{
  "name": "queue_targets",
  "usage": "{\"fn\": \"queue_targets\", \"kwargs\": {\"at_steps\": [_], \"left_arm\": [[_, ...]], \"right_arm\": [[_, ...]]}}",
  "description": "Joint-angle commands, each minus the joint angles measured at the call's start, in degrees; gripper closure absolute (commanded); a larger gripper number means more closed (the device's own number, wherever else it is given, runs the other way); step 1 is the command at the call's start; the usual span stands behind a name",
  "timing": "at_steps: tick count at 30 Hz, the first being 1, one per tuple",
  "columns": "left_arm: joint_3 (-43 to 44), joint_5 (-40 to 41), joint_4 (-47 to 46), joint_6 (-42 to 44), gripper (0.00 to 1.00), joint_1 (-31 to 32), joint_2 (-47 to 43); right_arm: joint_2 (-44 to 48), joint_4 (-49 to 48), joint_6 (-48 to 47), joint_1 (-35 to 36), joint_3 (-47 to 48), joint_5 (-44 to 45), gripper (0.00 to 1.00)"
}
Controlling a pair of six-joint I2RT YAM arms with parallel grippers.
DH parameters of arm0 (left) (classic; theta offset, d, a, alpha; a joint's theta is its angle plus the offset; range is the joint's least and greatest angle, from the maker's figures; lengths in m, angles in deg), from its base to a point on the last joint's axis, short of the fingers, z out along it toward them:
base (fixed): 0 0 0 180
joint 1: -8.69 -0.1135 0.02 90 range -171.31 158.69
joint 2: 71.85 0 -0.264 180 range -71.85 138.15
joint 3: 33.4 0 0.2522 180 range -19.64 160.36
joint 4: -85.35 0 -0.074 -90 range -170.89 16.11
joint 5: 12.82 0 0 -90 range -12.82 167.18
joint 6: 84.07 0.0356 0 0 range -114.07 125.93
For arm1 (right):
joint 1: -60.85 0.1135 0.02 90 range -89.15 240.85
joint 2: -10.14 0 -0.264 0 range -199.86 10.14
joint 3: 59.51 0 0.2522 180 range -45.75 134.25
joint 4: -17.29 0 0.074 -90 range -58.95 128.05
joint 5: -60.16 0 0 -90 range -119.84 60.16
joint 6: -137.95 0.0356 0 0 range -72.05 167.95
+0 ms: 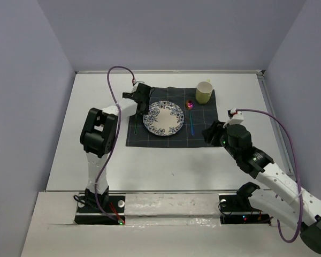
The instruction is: Set the dinner table for one person
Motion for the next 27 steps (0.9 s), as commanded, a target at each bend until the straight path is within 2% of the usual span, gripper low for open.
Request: {"fn": "queue_targets", "kwargs": {"at_steps": [1,5,6,9,12,18,19,22,27], "left_arm": [[3.5,0.04,0.36,-0.26,0.01,-0.45,-5.93],[3.77,-0.66,0.28,-1.05,0.01,-0.45,-15.76],[3.59,-1.36,-0.24,-1.06,0.01,-0.45,-17.87],[2.01,-2.77,-1.48,-1.84,0.01,-0.36,-27.01],[-1.15,-5.31,-4.28,-2.72,0.01,-0.1,-36.67],[-15.73,-14.8,-12.63,-5.18,0.01,0.07,-58.56],[-17.23,-15.25,-12.73,-5.27,0.01,-0.01,-63.46],[-22.33,-15.87,-12.64,-5.28,0.01,-0.01,-69.9],[-31.38,-12.35,-10.71,-4.48,0.01,0.07,-83.79]], "right_arm": [[1.53,0.12,-0.9,-0.09,2.76,1.19,0.39],[5.21,2.84,-1.26,-0.09,5.13,2.07,0.32],[5.92,4.15,-1.34,-0.09,5.66,2.24,0.25],[9.0,5.92,-1.34,-0.09,7.33,2.42,0.15],[11.54,8.11,-1.52,-0.09,9.88,2.25,0.0],[16.29,11.02,-4.32,-0.09,14.45,2.51,0.0],[16.91,11.19,-4.77,-0.09,14.72,2.86,0.0],[19.1,12.76,-6.87,-0.09,15.16,4.34,0.0],[29.73,15.06,-8.64,-0.09,13.14,6.38,0.0]]}}
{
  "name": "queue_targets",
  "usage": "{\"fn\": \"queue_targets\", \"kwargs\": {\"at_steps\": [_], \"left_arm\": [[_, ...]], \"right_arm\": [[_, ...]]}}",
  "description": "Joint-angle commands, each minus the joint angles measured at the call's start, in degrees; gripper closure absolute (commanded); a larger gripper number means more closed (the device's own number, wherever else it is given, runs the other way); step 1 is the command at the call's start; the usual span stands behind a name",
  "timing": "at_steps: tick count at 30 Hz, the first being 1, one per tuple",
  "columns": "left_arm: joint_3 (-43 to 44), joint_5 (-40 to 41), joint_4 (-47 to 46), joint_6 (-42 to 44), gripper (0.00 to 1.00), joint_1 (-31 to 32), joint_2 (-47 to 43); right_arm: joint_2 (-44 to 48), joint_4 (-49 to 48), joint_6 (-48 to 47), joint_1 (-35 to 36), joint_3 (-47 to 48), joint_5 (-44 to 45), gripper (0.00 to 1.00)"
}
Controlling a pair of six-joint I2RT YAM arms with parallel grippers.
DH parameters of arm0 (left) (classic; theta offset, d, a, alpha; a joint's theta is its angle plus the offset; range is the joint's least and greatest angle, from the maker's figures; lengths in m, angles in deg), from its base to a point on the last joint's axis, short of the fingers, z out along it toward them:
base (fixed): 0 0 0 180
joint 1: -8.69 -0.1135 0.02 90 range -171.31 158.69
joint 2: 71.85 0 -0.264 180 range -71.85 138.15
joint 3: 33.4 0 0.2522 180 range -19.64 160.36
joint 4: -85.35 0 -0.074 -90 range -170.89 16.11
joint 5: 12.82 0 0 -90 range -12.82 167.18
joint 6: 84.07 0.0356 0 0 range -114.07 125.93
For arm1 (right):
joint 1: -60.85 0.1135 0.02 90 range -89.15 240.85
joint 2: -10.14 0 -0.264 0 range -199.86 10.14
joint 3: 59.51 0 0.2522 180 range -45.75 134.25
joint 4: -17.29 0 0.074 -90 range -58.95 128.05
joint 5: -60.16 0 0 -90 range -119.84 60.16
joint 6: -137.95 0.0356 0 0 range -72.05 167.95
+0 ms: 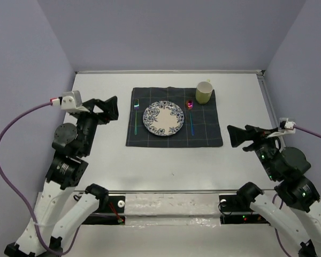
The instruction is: Set the dinner table for one person
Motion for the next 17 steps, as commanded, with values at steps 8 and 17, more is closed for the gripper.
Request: {"fn": "queue_targets", "kwargs": {"at_steps": [8,17], "left_arm": [[-14.82,-3.57,-0.93,2.12,0.01,0.21,-12.59],[-19.57,-9.04,-5.16,1.42,0.01,0.21,-15.4]], "right_arm": [[16.95,2.67,0.66,-0.09,-8.54,0.47,0.0],[13.26,-1.11,3.48,-0.09,-7.66,2.48,0.0]]}}
